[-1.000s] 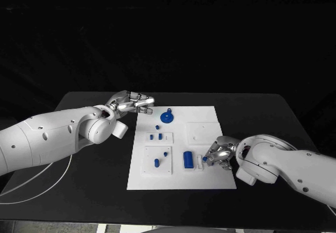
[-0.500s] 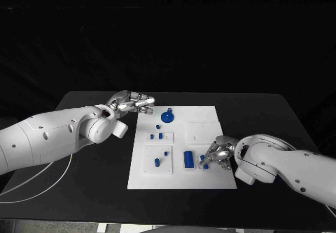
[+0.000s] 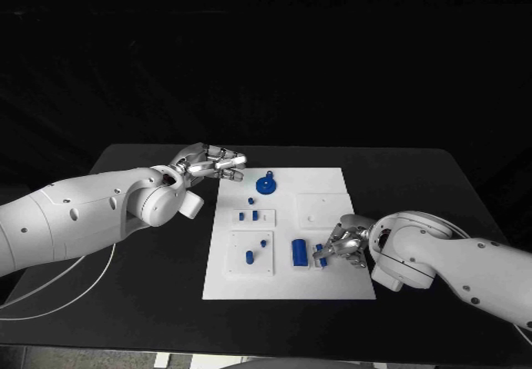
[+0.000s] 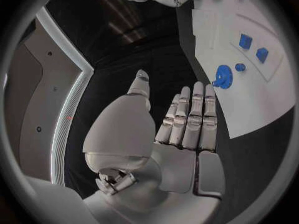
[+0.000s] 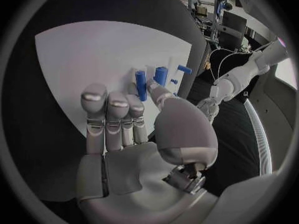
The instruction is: Assemble the parts on the task board
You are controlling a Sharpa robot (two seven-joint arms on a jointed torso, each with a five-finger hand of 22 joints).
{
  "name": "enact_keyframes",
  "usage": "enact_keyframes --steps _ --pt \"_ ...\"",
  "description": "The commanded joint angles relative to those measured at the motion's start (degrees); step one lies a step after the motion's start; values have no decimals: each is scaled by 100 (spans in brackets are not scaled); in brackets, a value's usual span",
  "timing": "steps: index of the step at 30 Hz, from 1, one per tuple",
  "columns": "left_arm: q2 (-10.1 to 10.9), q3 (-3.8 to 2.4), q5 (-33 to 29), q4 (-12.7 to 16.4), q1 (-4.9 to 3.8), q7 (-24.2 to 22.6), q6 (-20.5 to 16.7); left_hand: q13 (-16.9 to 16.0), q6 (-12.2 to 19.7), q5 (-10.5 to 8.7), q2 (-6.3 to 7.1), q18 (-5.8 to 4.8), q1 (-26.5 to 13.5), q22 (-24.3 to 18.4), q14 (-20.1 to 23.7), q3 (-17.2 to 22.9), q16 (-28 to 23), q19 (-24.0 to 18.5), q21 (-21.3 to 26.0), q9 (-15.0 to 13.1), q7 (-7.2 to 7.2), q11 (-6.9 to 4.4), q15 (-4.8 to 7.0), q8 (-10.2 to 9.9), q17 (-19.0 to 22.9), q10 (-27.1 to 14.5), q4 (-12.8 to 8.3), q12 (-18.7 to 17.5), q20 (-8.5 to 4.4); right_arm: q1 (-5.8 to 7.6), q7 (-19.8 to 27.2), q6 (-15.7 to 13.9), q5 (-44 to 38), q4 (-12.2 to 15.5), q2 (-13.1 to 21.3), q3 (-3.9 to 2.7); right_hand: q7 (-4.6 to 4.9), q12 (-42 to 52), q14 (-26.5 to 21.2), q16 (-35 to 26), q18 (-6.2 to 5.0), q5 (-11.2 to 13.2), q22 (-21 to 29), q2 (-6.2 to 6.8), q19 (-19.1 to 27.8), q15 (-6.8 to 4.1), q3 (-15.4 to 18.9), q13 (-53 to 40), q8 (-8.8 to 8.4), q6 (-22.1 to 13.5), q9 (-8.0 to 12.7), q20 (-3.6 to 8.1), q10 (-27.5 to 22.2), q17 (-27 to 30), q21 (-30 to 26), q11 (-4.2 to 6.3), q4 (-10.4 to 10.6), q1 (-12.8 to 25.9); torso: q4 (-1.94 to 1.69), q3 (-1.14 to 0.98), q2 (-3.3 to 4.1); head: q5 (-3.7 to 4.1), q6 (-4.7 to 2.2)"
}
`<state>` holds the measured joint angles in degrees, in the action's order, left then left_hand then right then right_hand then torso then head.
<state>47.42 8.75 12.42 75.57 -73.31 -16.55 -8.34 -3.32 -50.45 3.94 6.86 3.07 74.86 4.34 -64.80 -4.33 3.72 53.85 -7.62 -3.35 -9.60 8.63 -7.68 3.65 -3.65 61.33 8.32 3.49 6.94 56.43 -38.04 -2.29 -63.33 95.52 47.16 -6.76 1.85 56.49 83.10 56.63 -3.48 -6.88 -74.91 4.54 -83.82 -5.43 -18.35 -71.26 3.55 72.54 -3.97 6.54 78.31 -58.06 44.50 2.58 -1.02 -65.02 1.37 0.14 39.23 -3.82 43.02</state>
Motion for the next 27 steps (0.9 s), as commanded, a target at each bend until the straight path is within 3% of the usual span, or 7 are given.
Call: enact_keyframes --steps 1,11,15,22,27 --pt "-3 -2 24 18 -2 4 86 -6 46 -37 49 -96 9 7 19 6 -10 33 31 5 -10 10 -16 -26 -3 -35 40 -2 12 2 -60 220 -106 -6 -28 3 -6 -30 18 -15 57 34 -510 52 -328 -23 7 5 7 -6 9 40 -7 -2 -23 19 39 9 -3 -3 1 -12 4" --pt "0 -1 35 19 -2 41 95 -7 38 -40 78 -92 41 7 25 9 -8 32 34 4 -12 13 -18 -25 -4 -46 116 -2 17 10 -92 312 -87 -38 -65 3 -5 -34 16 -19 59 60 -510 59 -325 -21 27 9 7 0 9 38 -10 -1 -30 17 61 27 3 -3 1 -29 14" --pt "2 0 40 20 -2 49 97 -6 48 -38 78 -92 47 8 33 8 -10 32 35 5 -12 17 -21 -26 -3 -58 120 -3 17 10 -105 289 -86 -67 -88 4 -1 -39 16 -23 56 256 -509 102 -326 -19 49 15 7 -1 9 38 -12 0 -40 14 167 86 1 -5 3 -40 15" --pt "9 0 67 18 -2 64 96 -6 63 -35 68 -91 50 8 34 12 -9 33 34 6 -13 20 -21 -28 -4 -67 121 -4 17 10 -111 279 -83 -104 -136 5 11 -43 15 -23 54 396 -510 386 -329 -20 55 21 9 15 8 42 -3 -14 -40 5 615 221 2 -4 5 -45 24" --pt "14 0 85 11 -3 71 92 -6 63 -35 68 -91 50 8 34 12 -9 33 34 6 -13 20 -21 -28 -4 -67 121 -4 17 10 -103 276 -81 -116 -145 6 27 -53 13 -26 58 412 -510 575 -330 -25 170 20 10 10 9 52 -3 -23 -42 0 787 333 -1 -3 1 -43 38"
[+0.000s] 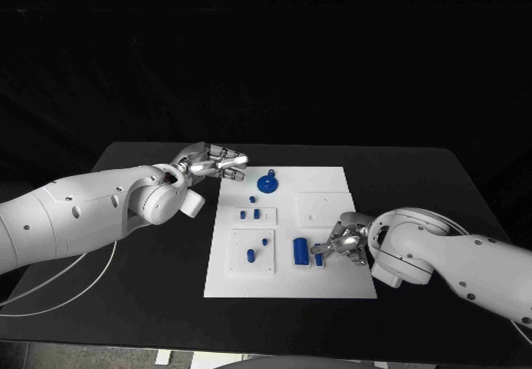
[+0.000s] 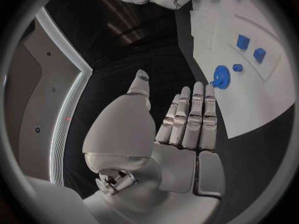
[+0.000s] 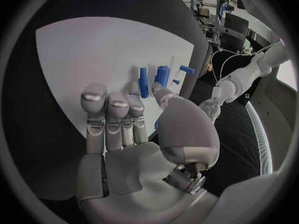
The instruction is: Assemble the parts on the task board
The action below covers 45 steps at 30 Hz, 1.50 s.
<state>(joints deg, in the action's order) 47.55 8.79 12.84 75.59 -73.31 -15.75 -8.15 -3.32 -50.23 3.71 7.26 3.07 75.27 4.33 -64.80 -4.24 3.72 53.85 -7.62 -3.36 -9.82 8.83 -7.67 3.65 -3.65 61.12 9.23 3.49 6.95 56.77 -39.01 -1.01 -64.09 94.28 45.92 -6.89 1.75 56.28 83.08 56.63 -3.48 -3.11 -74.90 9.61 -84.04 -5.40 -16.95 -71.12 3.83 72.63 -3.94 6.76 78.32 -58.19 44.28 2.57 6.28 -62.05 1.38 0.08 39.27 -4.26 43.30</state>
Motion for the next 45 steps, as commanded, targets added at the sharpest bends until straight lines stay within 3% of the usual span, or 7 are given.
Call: enact_keyframes --steps 1,4,11,21,27,36,45 --pt "3 -3 46 9 -3 -6 73 -6 41 -13 28 -91 10 8 34 3 -9 33 35 7 9 -1 -21 -28 -4 -46 30 -4 17 -24 -2 150 -4 8 -19 18 33 -40 17 -28 60 31 -510 66 -308 -28 256 4 -21 -1 3 31 -4 -19 -21 6 168 -36 -2 3 -3 -1 12" --pt "7 -3 51 7 -3 1 75 -6 36 -13 26 -87 20 8 42 5 -10 34 36 6 8 1 -23 -25 -4 -56 26 -2 20 -24 6 151 -3 10 -13 19 36 -51 18 -38 62 30 -512 102 -309 -28 359 -6 -16 2 2 33 0 -37 -21 2 384 -184 -3 4 -4 -2 21" --pt "0 -2 64 -16 -3 5 79 -6 36 -13 26 -87 20 8 42 5 -10 34 36 6 8 1 -23 -25 -4 -56 26 -2 20 -25 24 127 -3 14 4 19 33 -45 25 -42 61 23 -511 -13 -308 -26 227 -14 -19 11 3 27 6 -41 -23 5 217 -328 3 3 -1 4 17" --pt "-6 0 67 -27 -3 5 76 -6 36 -13 26 -87 20 8 42 5 -10 34 36 6 8 1 -23 -25 -4 -56 26 -2 20 -26 126 125 49 -83 -14 20 -24 -29 26 -60 86 34 -516 -743 -307 -47 -179 -40 -19 -4 8 48 17 -47 -10 48 -669 -542 -2 -3 2 11 18" --pt "-6 1 67 -32 -3 10 71 -6 34 -13 21 -86 19 8 42 7 -10 33 37 6 8 0 -23 -25 -4 -56 18 -2 21 -38 165 173 63 -156 -63 32 -26 -18 32 -73 109 35 -517 -956 -302 -45 -300 -66 -13 36 1 51 28 -53 -15 52 -1310 -461 -3 -3 1 12 25" --pt "-13 2 68 -64 -3 15 63 -6 39 -12 7 -85 27 8 43 13 -10 32 40 6 8 -1 -24 -26 -4 -59 -17 -2 22 -51 202 359 55 -185 -68 57 -21 -23 40 -62 112 12 -520 -629 -291 -20 112 -73 -20 155 6 26 16 -64 -20 29 -1729 -609 2 -1 -1 12 38" --pt "-12 3 69 -81 -3 19 55 -6 39 -11 3 -85 32 7 41 15 -9 31 41 6 7 -1 -23 -26 -4 -61 -38 -2 22 -60 267 340 33 -187 -44 62 7 -45 33 -37 92 33 -524 -188 -289 -10 643 -46 -20 98 7 15 -4 -79 -10 5 -1158 -525 -1 -3 1 12 38"
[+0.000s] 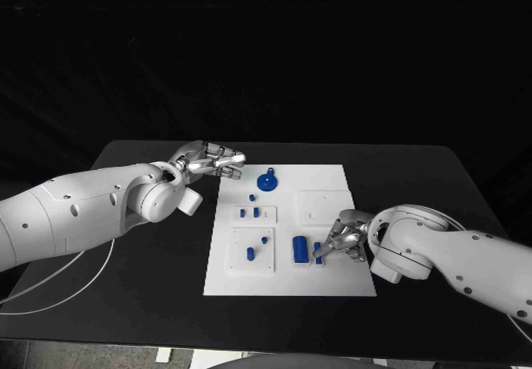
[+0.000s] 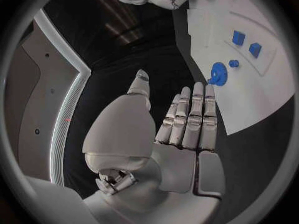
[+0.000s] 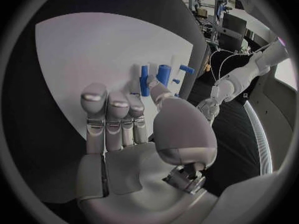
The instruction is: Assemble the parts on the task board
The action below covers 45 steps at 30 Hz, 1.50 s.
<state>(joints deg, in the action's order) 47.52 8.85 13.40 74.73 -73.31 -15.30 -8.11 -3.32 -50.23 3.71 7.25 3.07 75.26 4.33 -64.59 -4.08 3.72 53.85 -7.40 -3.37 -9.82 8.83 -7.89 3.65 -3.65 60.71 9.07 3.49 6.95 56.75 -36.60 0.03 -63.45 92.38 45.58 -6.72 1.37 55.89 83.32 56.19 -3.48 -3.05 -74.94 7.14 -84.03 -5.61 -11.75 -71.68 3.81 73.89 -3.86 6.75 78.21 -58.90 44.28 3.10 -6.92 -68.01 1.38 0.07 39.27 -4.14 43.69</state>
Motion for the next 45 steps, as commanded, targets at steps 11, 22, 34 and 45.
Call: enact_keyframes --steps 11,22,34,45 --pt "-9 -4 14 -4 -3 -23 42 -6 63 -11 11 -84 27 9 20 0 -9 33 18 9 5 1 -3 -28 -4 -25 -16 -2 22 -59 160 -187 -48 7 52 46 132 -116 -9 -32 25 9 -501 148 -290 21 1466 84 -13 -312 -15 1 -120 -20 -99 -99 1543 -164 -2 -4 0 1 -17" --pt "0 -3 15 1 -3 -23 38 -6 62 -12 18 -85 34 8 23 1 -9 29 20 9 5 3 -3 -27 -4 -30 -3 -2 23 -60 612 -598 -176 94 262 42 189 -86 -15 -60 -17 -8 -502 36 -299 28 1691 133 -14 -537 -16 -11 -168 -13 -118 -134 1597 -236 1 -4 2 -22 -19" --pt "6 -2 15 8 -3 -27 39 -6 55 -14 -10 -87 24 8 20 -4 -10 29 21 9 8 -6 -2 -28 -3 -18 -29 -5 20 -60 2004 -1284 -787 115 478 29 239 152 -6 50 -59 26 -557 -262 -316 33 969 26 -17 -660 -2 -18 -96 -129 142 -147 792 -677 -1 -3 0 -31 -36" --pt "10 -1 17 2 -3 -19 20 -6 13 -5 -76 -85 -11 12 11 13 -9 42 9 7 15 -17 3 -25 -4 -20 -135 -1 17 -114 2597 -1105 -1198 189 527 28 250 195 -5 13 -13 16 -572 -354 -291 18 -1089 -40 -24 -415 19 -4 -93 -149 221 -144 -22 -810 -4 1 -1 -29 -17"
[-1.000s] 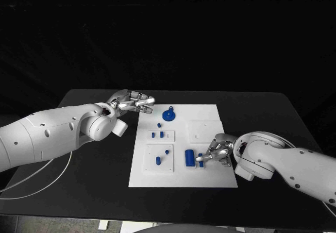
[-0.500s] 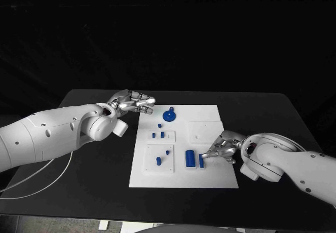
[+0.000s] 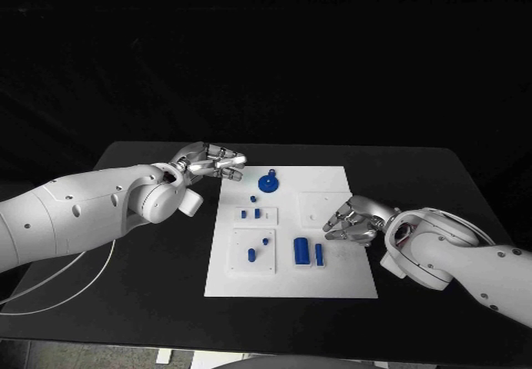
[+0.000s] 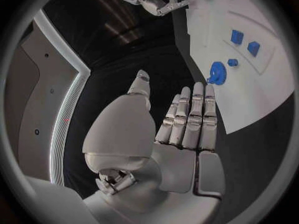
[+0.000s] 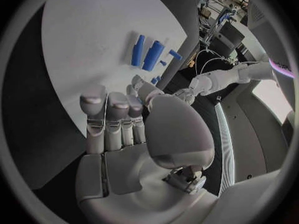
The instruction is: Assemble the parts on the task board
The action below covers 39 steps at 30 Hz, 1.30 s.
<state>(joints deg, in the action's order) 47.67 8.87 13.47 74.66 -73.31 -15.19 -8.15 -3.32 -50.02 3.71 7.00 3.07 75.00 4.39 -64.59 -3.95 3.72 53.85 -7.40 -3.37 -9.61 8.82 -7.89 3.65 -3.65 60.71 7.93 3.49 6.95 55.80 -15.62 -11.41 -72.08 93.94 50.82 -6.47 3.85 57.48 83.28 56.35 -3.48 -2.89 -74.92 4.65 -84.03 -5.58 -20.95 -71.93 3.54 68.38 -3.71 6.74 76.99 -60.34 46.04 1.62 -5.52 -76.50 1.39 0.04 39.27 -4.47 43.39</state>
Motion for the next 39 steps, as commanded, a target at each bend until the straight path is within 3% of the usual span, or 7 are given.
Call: enact_keyframes --steps 1,6,10,39 --pt "-4 -3 10 9 -3 -30 24 -6 -8 -5 -51 -85 14 7 11 -1 -9 42 10 7 -6 -16 3 -25 -4 -20 -21 -1 17 -25 532 69 -364 41 5 2 -4 47 1 -1 -11 -10 -574 -134 -286 13 -246 -20 10 191 1 -6 30 -6 51 -1 -252 64 -5 3 -2 4 13" --pt "-2 -3 10 10 -3 -32 28 -6 0 -2 -85 -83 -6 6 9 4 -8 39 6 8 -7 -14 3 -25 -5 -24 -85 -2 19 -62 598 191 -548 54 6 2 -25 78 3 21 2 -125 -583 -209 -267 13 -546 -14 4 374 2 -8 48 -5 131 2 -727 378 -3 7 -2 36 18" --pt "-1 -3 10 12 -3 -36 30 -6 0 -2 -85 -83 -6 6 9 4 -8 39 6 8 -7 -14 3 -25 -5 -24 -85 -2 19 -98 588 269 -685 47 -5 2 -37 79 -1 27 5 -179 -580 -246 -252 13 -508 3 6 426 2 -7 56 6 161 9 -851 450 1 8 -4 51 16" --pt "19 -3 13 31 -3 -27 19 -6 1 2 -100 -83 -27 6 12 3 -8 33 -1 8 -7 -15 2 -25 -5 -25 -133 -2 20 -238 368 292 -972 -151 -272 3 -52 96 3 57 3 -161 -580 -282 -249 19 -516 1 8 480 1 -12 59 -3 192 26 -887 495 -2 3 1 26 67"
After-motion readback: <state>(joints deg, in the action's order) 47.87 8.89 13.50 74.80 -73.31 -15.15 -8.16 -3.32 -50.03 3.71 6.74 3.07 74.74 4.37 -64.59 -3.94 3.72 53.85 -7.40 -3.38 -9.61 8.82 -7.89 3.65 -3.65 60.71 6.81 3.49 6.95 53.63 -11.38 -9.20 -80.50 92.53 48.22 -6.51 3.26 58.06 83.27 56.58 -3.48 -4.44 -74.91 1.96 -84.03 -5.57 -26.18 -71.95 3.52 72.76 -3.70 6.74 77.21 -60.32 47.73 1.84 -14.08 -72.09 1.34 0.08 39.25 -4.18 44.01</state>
